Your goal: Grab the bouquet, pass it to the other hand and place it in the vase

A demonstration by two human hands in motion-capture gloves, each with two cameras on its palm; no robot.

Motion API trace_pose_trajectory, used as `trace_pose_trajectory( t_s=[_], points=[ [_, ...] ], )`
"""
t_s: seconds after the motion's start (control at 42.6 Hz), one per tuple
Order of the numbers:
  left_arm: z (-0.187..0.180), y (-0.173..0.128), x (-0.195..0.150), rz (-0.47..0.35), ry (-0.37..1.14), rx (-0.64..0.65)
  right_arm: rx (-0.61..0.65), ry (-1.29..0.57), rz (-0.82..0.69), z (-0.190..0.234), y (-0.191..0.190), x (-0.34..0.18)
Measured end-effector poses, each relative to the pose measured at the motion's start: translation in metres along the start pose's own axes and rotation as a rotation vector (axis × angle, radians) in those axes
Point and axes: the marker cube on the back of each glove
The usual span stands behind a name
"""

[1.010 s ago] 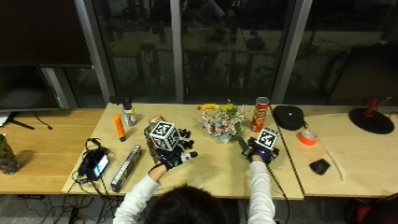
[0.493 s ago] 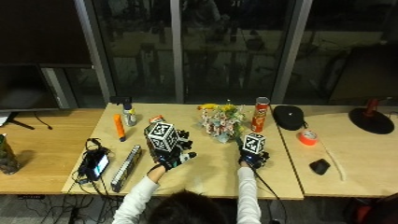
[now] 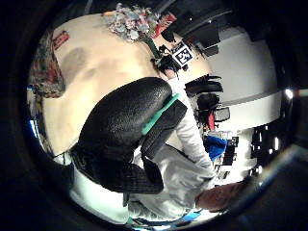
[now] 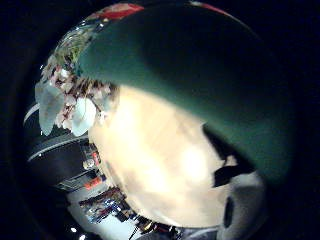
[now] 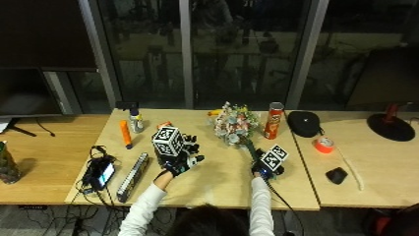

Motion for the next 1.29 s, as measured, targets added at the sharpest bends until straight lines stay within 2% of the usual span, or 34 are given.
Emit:
trace_pose_trajectory(
  t_s=[0.094,0.188,0.305,0.446,0.54,0.657,0.751,0.892,0.986,1.104,1.174,1.291],
  points=[
    [0.000,-0.003,0.001,-0.001,0.041,-0.014,0.072,-0.193,-0.082,0.005,-0.003,-0.003],
    [0.006,-0.011,-0.001,-0.043,0.125,-0.051,0.068,-0.483,-0.204,0.006,0.004,-0.018],
    [0.007,-0.026,-0.004,-0.143,0.161,0.077,0.111,-0.770,-0.332,-0.016,0.023,-0.043],
    [0.005,-0.042,0.003,-0.144,0.314,0.145,0.093,-1.040,-0.489,-0.048,0.053,-0.073],
    [0.005,-0.056,0.010,-0.134,0.487,0.168,0.131,-1.127,-0.568,-0.067,0.071,-0.086],
    [0.005,-0.086,0.020,-0.169,0.866,0.205,0.207,-1.195,-0.602,-0.087,0.099,-0.103],
    [-0.002,-0.100,0.030,-0.160,1.010,0.240,0.206,-1.295,-0.733,-0.084,0.100,-0.121],
    [-0.014,-0.112,0.062,-0.056,1.091,0.239,0.218,-1.338,-0.821,-0.087,0.137,-0.139],
    [-0.027,-0.115,0.088,0.009,1.054,0.289,0.215,-1.337,-0.860,-0.079,0.156,-0.151],
    [-0.034,-0.124,0.106,0.037,0.983,0.377,0.206,-1.337,-0.897,-0.063,0.176,-0.165],
    [-0.038,-0.128,0.109,0.020,0.979,0.435,0.199,-1.345,-0.914,-0.054,0.186,-0.173],
    [-0.051,-0.122,0.104,-0.105,1.010,0.562,0.272,-1.371,-1.068,-0.048,0.200,-0.182]
  ],
)
